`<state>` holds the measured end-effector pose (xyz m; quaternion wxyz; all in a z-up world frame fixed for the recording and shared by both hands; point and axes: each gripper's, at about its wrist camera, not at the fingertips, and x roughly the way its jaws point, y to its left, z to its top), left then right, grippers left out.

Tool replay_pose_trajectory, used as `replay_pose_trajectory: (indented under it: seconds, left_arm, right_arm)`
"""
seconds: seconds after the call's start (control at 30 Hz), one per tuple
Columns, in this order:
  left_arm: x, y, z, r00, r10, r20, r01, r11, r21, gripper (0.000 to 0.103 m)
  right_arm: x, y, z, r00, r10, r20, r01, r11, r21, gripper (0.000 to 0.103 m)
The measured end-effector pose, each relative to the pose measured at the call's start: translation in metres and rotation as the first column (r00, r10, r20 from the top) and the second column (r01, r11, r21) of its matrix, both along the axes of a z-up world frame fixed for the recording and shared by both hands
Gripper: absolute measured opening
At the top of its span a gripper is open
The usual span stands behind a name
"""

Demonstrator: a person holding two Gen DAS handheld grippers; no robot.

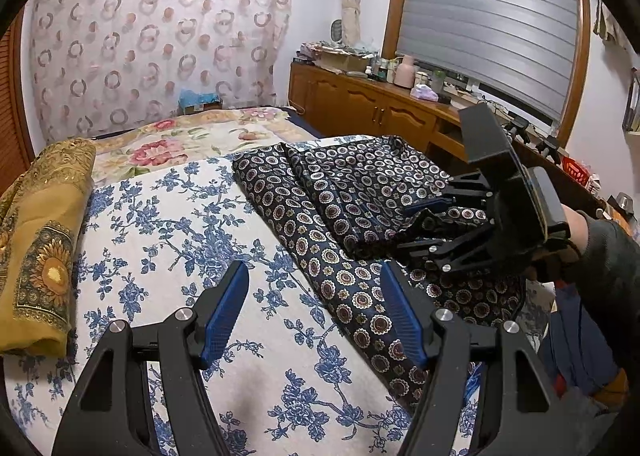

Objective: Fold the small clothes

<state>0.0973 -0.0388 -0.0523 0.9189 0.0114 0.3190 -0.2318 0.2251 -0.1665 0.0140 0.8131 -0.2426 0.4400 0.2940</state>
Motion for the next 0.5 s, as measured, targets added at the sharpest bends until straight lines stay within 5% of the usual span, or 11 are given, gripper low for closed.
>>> replay_pose_trajectory:
  seconds: [0.1, 0.17, 0.27, 0.5]
  left_arm:
    - [0.000, -0.001, 0.000, 1.000, -0.002, 0.001, 0.002, 1.000, 0.002, 0.069]
    - [0.000, -0.001, -0.001, 1.000, -0.002, 0.001, 0.002, 1.000, 0.001, 0.069]
    - [-0.001, -0.001, -0.001, 1.000, -0.002, 0.000, 0.002, 1.000, 0.001, 0.069]
    - [0.000, -0.001, -0.002, 1.000, -0.001, -0.003, 0.001, 1.000, -0.001, 0.069]
  right_arm:
    - [0.008, 0.002, -0.004, 1.000, -0.003, 0.016, 0.003, 1.000, 0.004, 0.056]
    - [0.009, 0.001, -0.008, 1.000, -0.011, 0.028, 0.011, 1.000, 0.007, 0.032]
    - [0.014, 0.000, -0.011, 0.999, -0.016, 0.033, 0.016, 1.000, 0.014, 0.012]
    - [0.027, -0.019, 0.005, 0.997, -0.068, 0.045, 0.063, 0.994, 0.089, 0.007]
